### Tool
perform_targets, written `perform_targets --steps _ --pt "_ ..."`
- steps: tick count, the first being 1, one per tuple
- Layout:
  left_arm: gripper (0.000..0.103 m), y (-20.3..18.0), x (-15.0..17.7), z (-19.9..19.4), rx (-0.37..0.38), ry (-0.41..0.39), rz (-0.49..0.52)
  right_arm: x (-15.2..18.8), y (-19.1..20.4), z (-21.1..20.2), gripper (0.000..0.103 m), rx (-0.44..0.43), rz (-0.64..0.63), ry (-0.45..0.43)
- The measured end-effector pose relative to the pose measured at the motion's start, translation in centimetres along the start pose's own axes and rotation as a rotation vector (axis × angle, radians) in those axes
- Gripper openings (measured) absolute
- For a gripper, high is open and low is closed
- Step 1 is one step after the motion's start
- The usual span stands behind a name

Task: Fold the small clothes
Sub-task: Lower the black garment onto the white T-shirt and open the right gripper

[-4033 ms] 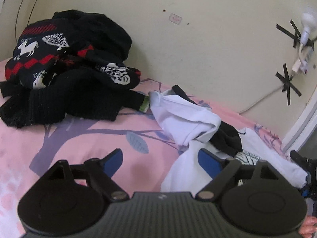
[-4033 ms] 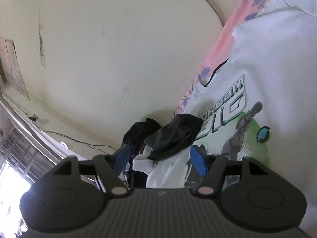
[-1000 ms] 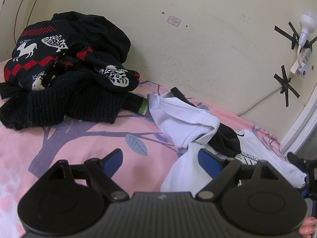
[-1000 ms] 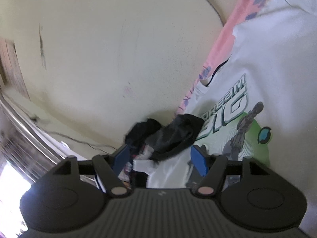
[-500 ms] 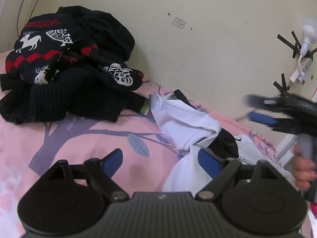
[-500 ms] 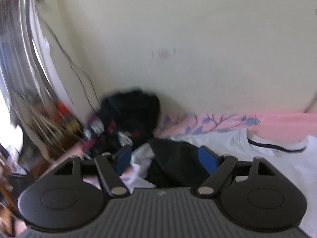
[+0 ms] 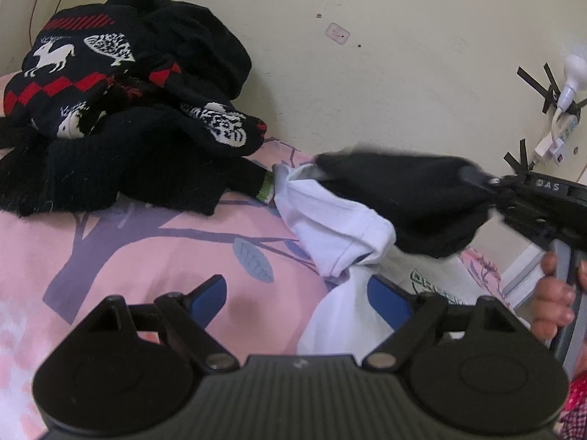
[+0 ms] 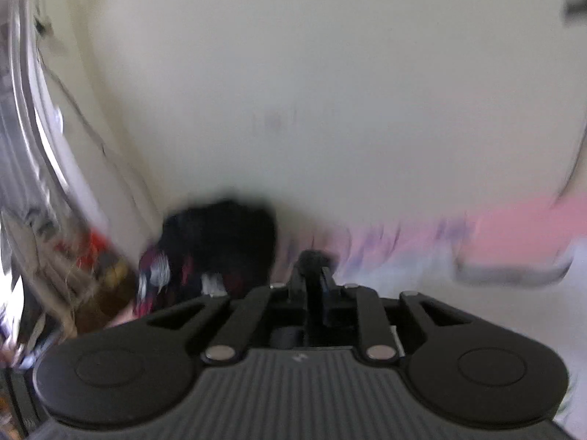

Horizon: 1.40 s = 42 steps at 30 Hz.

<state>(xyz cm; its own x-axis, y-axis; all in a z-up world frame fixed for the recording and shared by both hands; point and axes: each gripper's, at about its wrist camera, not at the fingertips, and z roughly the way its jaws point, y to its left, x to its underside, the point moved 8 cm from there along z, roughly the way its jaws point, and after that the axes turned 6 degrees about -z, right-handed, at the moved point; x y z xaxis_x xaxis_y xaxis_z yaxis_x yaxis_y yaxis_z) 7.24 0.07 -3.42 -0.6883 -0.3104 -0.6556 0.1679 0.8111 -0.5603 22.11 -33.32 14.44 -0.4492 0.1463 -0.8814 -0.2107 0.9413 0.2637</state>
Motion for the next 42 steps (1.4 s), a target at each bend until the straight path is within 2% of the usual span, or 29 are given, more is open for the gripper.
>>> perform_targets --steps 1,2,3,4,7,8,9,11,13,15,17,18,19,20,22,23,25,27,29,32,33,34,35,36,38,40,42 --pt "0.087 0.0 0.0 0.1 0.000 0.002 -0.002 0.1 -1.0 -0.1 0.018 0.127 -0.059 0.009" --pt "0.087 0.0 0.0 0.1 -0.001 0.003 -0.001 0.6 -2.2 -0.1 0.033 0.254 -0.112 0.040" --pt "0.087 0.0 0.0 0.1 -0.001 0.002 0.000 1.2 -3.3 0.0 0.055 0.374 -0.154 0.069" --pt "0.087 0.0 0.0 0.1 -0.001 0.001 0.002 1.7 -3.8 -0.1 0.058 0.421 -0.179 0.079" --pt "0.087 0.0 0.0 0.1 -0.002 0.000 0.005 2.9 -2.7 0.4 0.058 0.315 -0.178 0.103" --pt "0.087 0.0 0.0 0.1 -0.003 0.000 0.004 2.9 -2.0 0.9 0.061 0.263 -0.182 0.106" --pt "0.087 0.1 0.0 0.1 -0.003 0.001 0.002 2.9 -1.4 1.3 0.065 0.234 -0.188 0.112" --pt "0.087 0.1 0.0 0.1 -0.002 -0.001 0.002 2.9 -1.0 2.7 0.065 0.202 -0.190 0.135" --pt "0.087 0.0 0.0 0.1 -0.002 -0.005 0.006 3.3 -1.0 5.1 0.066 0.169 -0.161 0.185" --pt "0.087 -0.1 0.1 0.1 0.000 -0.006 0.010 4.5 -0.7 7.7 0.066 0.105 -0.132 0.279" --pt "0.087 -0.2 0.1 0.1 0.003 -0.005 0.009 5.9 -0.6 9.5 0.066 0.094 -0.168 0.366" --pt "0.087 -0.1 0.1 0.2 0.005 -0.005 0.007 6.8 -0.6 10.5 0.044 0.116 -0.231 0.403" --pt "0.087 -0.1 0.1 0.2 0.007 -0.003 0.005 7.4 -1.0 11.0 0.017 0.162 -0.287 0.428" --pt "0.087 -0.1 0.1 0.2 0.008 -0.001 0.003 7.4 -1.5 11.3 0.000 0.194 -0.299 0.436" --pt "0.087 0.0 0.1 0.3 0.011 0.001 0.000 4.7 -3.6 9.4 0.000 0.232 -0.180 0.314" --pt "0.087 0.0 0.1 0.3 0.012 0.002 0.000 2.7 -4.9 7.5 0.000 0.254 -0.101 0.219" --pt "0.087 -0.1 0.1 0.4 0.013 0.005 0.002 -0.4 -7.5 3.0 0.000 0.304 -0.017 0.061" --pt "0.087 0.0 0.1 0.4 0.014 0.006 0.005 -1.9 -10.4 -2.2 0.000 0.332 0.081 -0.067" --pt "0.087 -0.1 0.1 0.4 0.014 0.003 0.011 -1.2 -12.8 -6.3 0.000 0.365 0.144 -0.115" --pt "0.087 -0.3 0.2 0.4 0.013 0.000 0.027 3.2 -15.5 -9.5 0.000 0.458 0.148 -0.054" --pt "0.087 -0.5 0.2 0.4 0.012 0.001 0.036 5.0 -16.3 -9.9 0.010 0.492 0.140 -0.012" --pt "0.088 -0.6 0.3 0.4 0.011 0.005 0.045 6.7 -17.2 -10.2 0.032 0.510 0.152 0.038" --pt "0.090 -0.8 0.4 0.5 0.009 0.015 0.056 8.1 -17.9 -10.2 0.064 0.536 0.186 0.081" --pt "0.091 -1.1 0.5 0.7 0.010 0.034 0.069 9.4 -18.7 -10.7 0.066 0.534 0.241 0.089" --pt "0.091 -1.6 0.5 1.1 0.013 0.071 0.086 10.5 -19.3 -11.8 0.066 0.483 0.321 0.039" --pt "0.091 -2.3 -0.6 1.4 0.018 0.085 0.073 10.9 -19.4 -12.5 0.066 0.456 0.338 -0.002" --pt "0.091 -3.2 -1.9 2.3 0.029 0.107 0.041 11.5 -19.2 -12.3 0.066 0.440 0.343 -0.004"
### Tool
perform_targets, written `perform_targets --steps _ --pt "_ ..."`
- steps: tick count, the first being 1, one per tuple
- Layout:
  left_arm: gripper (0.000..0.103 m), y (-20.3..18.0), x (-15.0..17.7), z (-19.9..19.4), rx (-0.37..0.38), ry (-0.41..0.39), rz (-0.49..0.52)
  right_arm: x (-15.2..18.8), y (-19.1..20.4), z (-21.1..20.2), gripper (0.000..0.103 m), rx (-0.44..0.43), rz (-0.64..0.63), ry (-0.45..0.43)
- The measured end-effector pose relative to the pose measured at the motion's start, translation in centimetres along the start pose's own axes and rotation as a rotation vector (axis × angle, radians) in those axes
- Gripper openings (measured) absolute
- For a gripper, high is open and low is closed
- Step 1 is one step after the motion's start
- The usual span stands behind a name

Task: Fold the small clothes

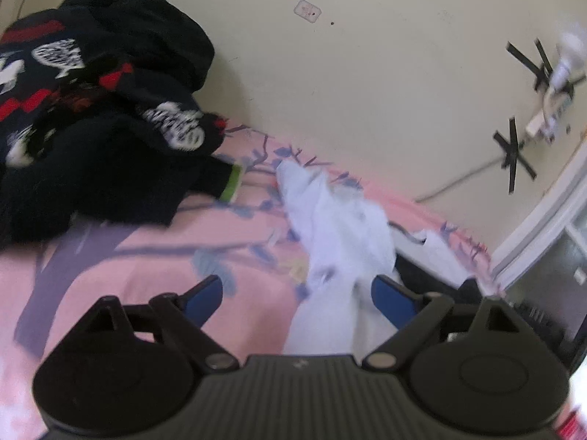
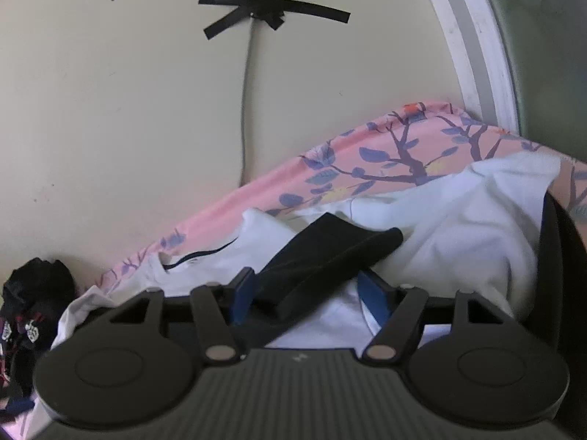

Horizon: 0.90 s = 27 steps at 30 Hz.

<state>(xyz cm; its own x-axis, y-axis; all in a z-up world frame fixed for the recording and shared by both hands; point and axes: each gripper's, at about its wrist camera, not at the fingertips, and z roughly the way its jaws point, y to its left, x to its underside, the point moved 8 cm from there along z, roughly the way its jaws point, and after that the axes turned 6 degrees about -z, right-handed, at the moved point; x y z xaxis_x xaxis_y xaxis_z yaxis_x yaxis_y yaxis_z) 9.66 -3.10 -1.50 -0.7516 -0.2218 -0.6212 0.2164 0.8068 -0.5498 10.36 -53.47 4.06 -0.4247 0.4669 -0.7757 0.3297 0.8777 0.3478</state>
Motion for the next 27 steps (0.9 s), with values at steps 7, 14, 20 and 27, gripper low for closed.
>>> perform_targets --steps 7,14,20,27 --pt "0.027 -3.0 -1.9 9.3 -0.024 0.206 0.029 -0.8 0.0 -0.2 0.066 -0.036 0.065 -0.041" --pt "0.004 -7.2 -4.4 7.9 -0.331 -0.216 0.570 -0.8 0.0 -0.1 0.066 -0.026 0.056 -0.051" --pt "0.017 -3.7 -2.9 10.4 -0.454 0.014 0.575 -0.8 -0.1 -0.2 0.066 -0.025 0.057 -0.062" --pt "0.059 -0.9 -2.5 0.7 -0.239 0.014 0.295 -0.9 -0.1 -0.2 0.066 -0.033 0.061 -0.061"
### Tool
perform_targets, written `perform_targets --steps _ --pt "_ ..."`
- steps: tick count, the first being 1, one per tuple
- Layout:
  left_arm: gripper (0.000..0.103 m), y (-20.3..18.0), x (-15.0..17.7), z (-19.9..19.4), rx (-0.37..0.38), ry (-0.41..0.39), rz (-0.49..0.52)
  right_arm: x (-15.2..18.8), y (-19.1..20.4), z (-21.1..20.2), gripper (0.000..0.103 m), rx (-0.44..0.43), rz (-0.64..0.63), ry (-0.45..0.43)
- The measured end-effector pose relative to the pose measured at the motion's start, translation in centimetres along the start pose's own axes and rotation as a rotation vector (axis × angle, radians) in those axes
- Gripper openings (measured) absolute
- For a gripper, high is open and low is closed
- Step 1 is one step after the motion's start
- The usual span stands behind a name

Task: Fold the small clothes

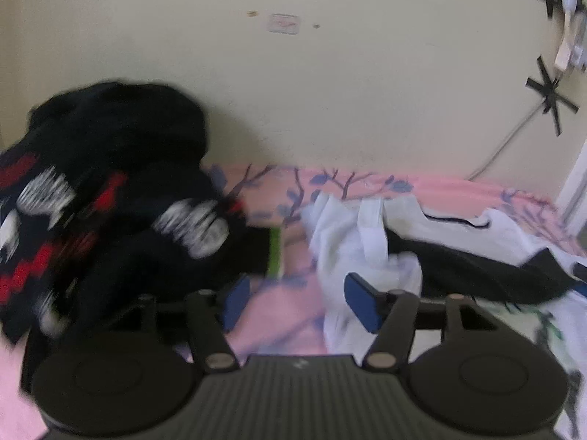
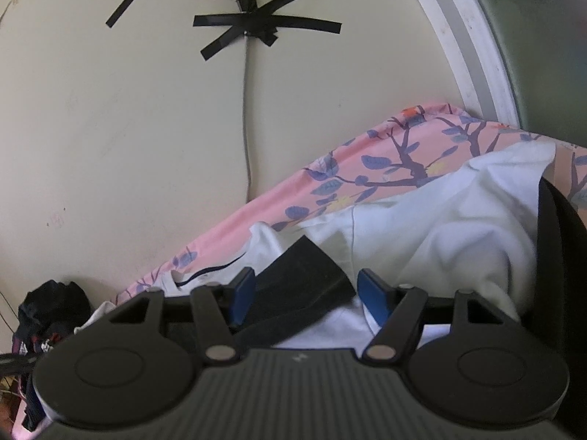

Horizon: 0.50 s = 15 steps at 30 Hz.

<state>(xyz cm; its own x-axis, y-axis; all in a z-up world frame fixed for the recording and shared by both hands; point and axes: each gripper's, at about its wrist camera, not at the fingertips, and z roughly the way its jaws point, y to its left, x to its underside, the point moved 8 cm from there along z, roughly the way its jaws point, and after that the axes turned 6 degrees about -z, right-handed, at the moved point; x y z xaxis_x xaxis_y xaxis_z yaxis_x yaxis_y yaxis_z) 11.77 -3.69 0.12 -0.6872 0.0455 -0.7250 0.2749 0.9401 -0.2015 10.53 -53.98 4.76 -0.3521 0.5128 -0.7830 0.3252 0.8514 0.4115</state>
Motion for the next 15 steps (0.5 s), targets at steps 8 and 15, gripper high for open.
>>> perform_targets --steps 8,15 --pt "0.062 2.7 9.1 -6.9 0.021 0.137 -0.030 -0.1 -0.1 -0.2 0.066 -0.006 0.005 -0.008" --pt "0.068 2.2 14.8 -12.3 0.045 0.126 -0.008 0.0 -0.1 -0.2 0.066 0.000 -0.006 0.013"
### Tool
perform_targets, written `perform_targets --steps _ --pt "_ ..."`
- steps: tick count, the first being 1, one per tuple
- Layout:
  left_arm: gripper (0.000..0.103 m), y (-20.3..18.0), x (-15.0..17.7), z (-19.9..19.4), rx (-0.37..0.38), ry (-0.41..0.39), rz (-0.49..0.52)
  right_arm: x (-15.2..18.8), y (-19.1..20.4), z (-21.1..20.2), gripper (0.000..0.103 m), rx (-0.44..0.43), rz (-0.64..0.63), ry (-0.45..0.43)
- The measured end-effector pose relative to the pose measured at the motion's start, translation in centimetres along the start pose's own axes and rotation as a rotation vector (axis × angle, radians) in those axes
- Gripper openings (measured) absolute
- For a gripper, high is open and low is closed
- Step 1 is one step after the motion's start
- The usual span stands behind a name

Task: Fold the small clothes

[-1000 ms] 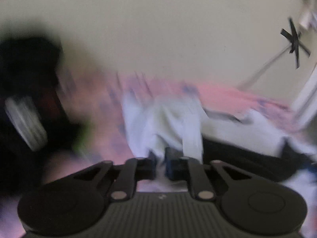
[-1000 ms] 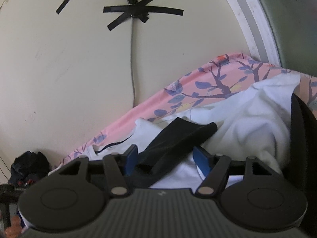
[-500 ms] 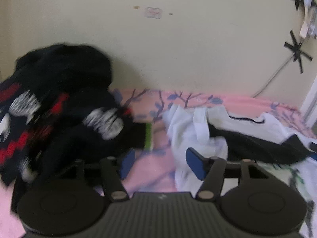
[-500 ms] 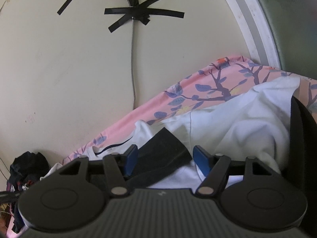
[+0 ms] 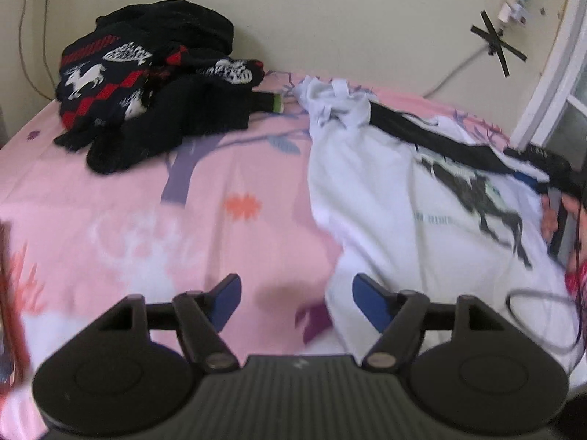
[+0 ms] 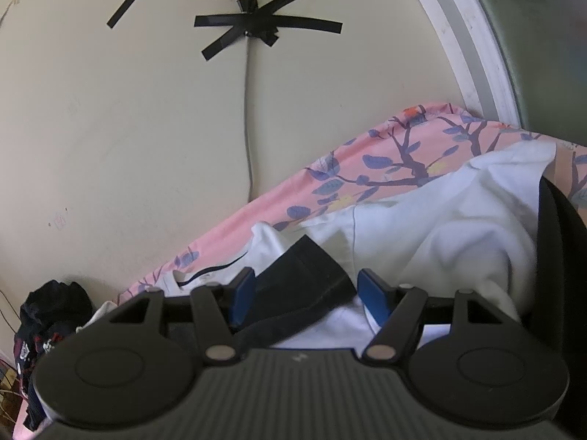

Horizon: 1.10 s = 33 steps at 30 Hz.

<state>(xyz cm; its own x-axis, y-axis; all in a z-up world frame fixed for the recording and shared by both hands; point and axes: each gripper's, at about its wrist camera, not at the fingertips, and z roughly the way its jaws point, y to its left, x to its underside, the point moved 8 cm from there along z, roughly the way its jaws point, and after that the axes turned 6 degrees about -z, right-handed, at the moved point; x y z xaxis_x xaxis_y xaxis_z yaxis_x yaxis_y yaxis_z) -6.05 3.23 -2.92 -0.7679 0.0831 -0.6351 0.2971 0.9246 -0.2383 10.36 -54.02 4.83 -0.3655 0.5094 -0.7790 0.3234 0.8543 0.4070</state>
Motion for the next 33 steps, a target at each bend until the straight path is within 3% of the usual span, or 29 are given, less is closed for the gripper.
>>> perform_targets --steps 3,4,5,7,10,13,16,18,20,23,27,30,33 --pt "0.062 -0.3 1.9 0.0 0.008 0.027 0.029 0.0 0.4 0.2 0.066 0.021 -0.036 0.032" --pt "0.055 -0.5 2.4 -0.3 0.001 0.007 0.051 0.0 0.7 0.1 0.066 0.026 -0.054 0.039" --pt "0.035 -0.9 2.9 -0.5 0.006 0.003 0.074 0.0 1.1 0.0 0.066 0.021 -0.069 0.043" --pt "0.010 -1.6 3.7 -1.3 0.043 0.016 0.085 -0.2 2.7 -0.8 0.066 -0.032 -0.070 0.045" --pt "0.009 -1.4 4.5 -3.1 0.009 0.013 0.074 -0.3 6.7 -2.3 0.066 -0.160 -0.083 0.049" --pt "0.009 0.1 5.6 -7.5 -0.020 -0.023 0.034 0.8 12.3 -4.1 0.066 -0.323 -0.164 0.073" --pt "0.009 1.1 7.3 -11.3 0.008 -0.024 -0.049 4.4 17.9 -5.4 0.066 -0.497 -0.257 0.150" --pt "0.010 1.1 8.6 -11.5 -0.012 0.001 -0.060 7.9 20.8 -5.7 0.066 -0.585 -0.320 0.227" --pt "0.014 1.0 10.0 -10.3 -0.031 0.056 -0.046 10.7 22.5 -5.5 0.065 -0.637 -0.359 0.300" --pt "0.014 1.9 10.1 -9.5 -0.071 0.092 -0.061 13.5 23.0 -4.9 0.065 -0.641 -0.415 0.372" --pt "0.033 1.8 6.4 -10.7 -0.023 -0.025 -0.073 15.0 21.8 -5.7 0.066 -0.695 -0.416 0.460" --pt "0.036 -0.2 3.1 -9.5 0.040 -0.097 -0.037 14.8 21.2 -7.8 0.066 -0.760 -0.443 0.490" --pt "0.044 -2.9 0.5 -6.0 0.113 -0.130 0.003 13.2 19.5 -8.9 0.066 -0.742 -0.434 0.410"
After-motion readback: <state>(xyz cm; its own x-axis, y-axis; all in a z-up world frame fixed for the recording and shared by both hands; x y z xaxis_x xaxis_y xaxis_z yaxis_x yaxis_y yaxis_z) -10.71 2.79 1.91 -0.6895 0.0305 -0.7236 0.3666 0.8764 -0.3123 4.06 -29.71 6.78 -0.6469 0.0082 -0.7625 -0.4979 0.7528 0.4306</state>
